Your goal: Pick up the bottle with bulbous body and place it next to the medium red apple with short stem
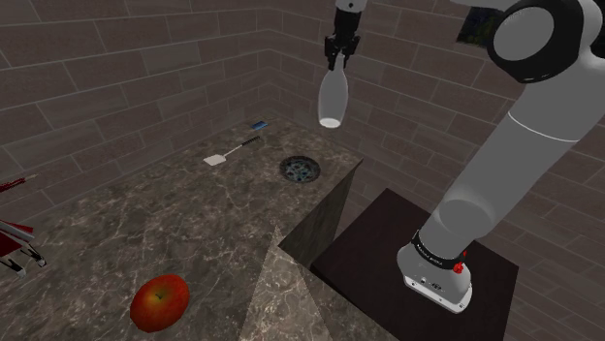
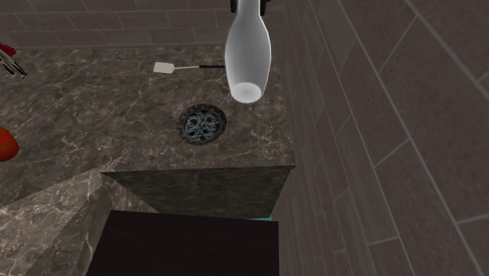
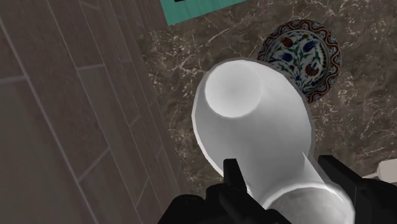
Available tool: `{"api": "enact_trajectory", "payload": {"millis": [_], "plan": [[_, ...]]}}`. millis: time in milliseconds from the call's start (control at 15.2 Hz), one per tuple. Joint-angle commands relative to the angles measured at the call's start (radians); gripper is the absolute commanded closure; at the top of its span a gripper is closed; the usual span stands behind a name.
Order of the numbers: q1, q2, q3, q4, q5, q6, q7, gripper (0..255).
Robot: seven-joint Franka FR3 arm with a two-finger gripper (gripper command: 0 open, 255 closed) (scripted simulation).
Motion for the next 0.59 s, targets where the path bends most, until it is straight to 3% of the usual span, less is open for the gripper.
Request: {"api": "enact_trajectory", "payload": {"millis": [0,528], "plan": [[-0.001,0.007,-0.001,0.037,0.002,-0.03,-0.003,255],[-0.004,0.043,-0.004,0.189,0.01,-0.148,-0.008,255]]}}
